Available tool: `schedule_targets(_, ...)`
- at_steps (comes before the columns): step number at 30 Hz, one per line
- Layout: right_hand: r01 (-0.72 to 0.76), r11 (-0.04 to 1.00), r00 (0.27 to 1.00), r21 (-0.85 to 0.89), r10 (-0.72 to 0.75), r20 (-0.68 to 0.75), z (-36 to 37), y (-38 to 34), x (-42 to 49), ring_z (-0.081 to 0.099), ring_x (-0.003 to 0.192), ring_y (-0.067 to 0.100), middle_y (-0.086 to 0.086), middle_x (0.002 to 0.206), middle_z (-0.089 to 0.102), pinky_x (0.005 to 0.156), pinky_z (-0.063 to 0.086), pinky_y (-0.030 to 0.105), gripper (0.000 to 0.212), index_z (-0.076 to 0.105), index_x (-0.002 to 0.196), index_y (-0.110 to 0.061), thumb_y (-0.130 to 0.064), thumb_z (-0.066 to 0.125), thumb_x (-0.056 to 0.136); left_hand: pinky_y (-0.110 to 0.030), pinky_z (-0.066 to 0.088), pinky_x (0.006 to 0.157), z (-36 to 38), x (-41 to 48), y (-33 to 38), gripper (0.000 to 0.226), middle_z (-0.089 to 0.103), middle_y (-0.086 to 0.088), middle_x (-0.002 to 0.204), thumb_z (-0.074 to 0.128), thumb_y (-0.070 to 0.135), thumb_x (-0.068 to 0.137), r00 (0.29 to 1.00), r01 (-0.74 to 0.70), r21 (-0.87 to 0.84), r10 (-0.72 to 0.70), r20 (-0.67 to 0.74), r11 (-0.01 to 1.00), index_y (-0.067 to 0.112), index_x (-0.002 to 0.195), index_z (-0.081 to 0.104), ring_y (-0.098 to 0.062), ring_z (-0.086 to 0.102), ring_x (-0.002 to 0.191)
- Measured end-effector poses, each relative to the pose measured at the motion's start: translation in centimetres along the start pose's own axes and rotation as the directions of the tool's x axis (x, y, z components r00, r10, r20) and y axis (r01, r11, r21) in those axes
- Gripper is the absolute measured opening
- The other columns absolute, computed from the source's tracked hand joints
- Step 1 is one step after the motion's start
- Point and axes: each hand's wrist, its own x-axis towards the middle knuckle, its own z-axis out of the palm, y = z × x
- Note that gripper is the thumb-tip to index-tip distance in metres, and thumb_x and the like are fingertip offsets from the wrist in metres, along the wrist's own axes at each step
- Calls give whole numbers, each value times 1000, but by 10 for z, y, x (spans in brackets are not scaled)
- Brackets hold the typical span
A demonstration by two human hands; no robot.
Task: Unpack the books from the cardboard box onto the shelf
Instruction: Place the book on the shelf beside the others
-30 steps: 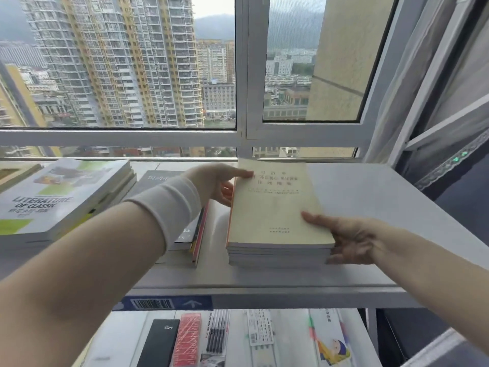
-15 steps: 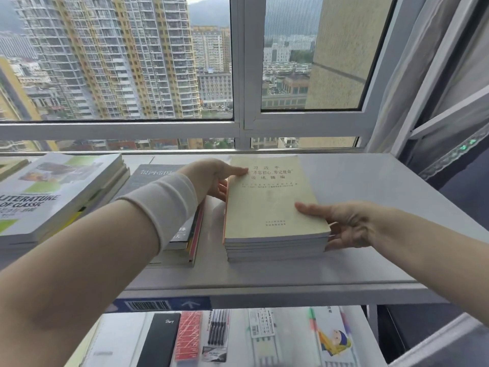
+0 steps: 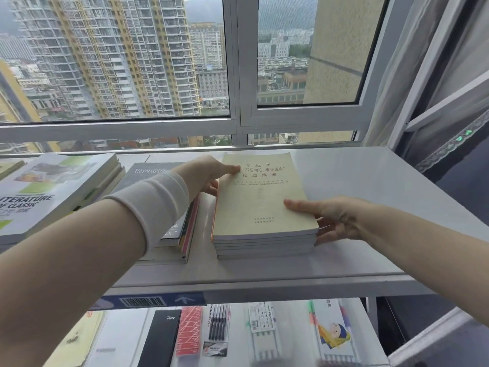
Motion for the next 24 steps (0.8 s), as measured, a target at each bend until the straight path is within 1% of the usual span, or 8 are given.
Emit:
schedule_targets(5, 72, 990, 997, -124, -72, 0, -3, 0, 4, 70, 65, 18, 3, 65, 73, 69, 61, 33, 40, 64, 82, -8, -43, 76, 68, -29, 52, 86, 1, 0, -2, 60, 52, -12, 99, 64, 40, 86, 993, -50, 171, 68, -102, 984, -4, 124, 50, -23, 59, 78)
schedule_targets(8, 122, 929, 983, -348, -162, -88, -4, -7, 2, 65, 91, 25, 9, 90, 66, 87, 56, 40, 56, 62, 88, -3, -52, 74, 65, -30, 51, 79, 3, -6, 0, 60, 56, -13, 100, 61, 42, 87, 983, -79, 292, 122, -135, 953, -4, 124, 51, -23, 59, 81)
schedule_targets(12, 127, 826, 959, -550, -244, -145, -6, -23, -14, 62, 97, 28, 14, 109, 59, 91, 53, 43, 77, 57, 110, 0, -65, 62, 70, -30, 46, 76, 4, -25, 9, 63, 58, -19, 123, 58, 38, 90, 934, -193, 482, 311, -178, 854, -4, 135, 45, -29, 60, 99)
schedule_targets(15, 88, 672, 868, -736, -413, -274, -6, -30, -36, 55, 114, 31, 15, 126, 56, 97, 45, 39, 73, 54, 121, 2, -61, 50, 83, -28, 44, 74, 5, -44, 18, 39, 58, -15, 102, 56, 38, 91, 907, -290, 498, 401, -130, 818, -1, 95, 61, -26, 54, 91)
schedule_targets(16, 54, 629, 836, -775, -454, -310, -4, -29, -44, 51, 120, 31, 15, 133, 53, 97, 43, 38, 72, 51, 126, 1, -59, 47, 86, -29, 44, 74, 5, -51, 20, 38, 56, -12, 94, 56, 39, 91, 894, -325, 502, 433, -113, 801, 4, 77, 57, -24, 53, 85)
schedule_targets(18, -30, 558, 781, -829, -505, -367, -1, -20, -60, 46, 125, 32, 16, 138, 47, 98, 41, 38, 69, 46, 132, -2, -55, 45, 88, -29, 43, 69, 9, -67, 20, 38, 54, -9, 84, 56, 38, 91, 852, -418, 535, 521, -48, 734, 9, 67, 48, -22, 50, 76)
schedule_targets(21, -162, 457, 735, -875, -535, -416, 4, 6, -88, 40, 128, 32, 16, 139, 43, 101, 36, 41, 63, 42, 134, -6, -50, 44, 90, -33, 43, 79, 24, -96, 9, 34, 59, -15, 111, 55, 35, 92, 744, -543, 645, 664, 73, 538, 4, 107, 58, -31, 56, 102)
schedule_targets(24, -271, 429, 708, -862, -518, -480, 11, 37, -124, 37, 131, 32, 16, 139, 43, 107, 32, 43, 60, 42, 133, -6, -48, 45, 91, -40, 39, 96, 46, -126, -10, 50, 53, -15, 132, 54, 36, 92, 650, -581, 733, 743, 157, 353, 7, 132, 45, -33, 49, 123)
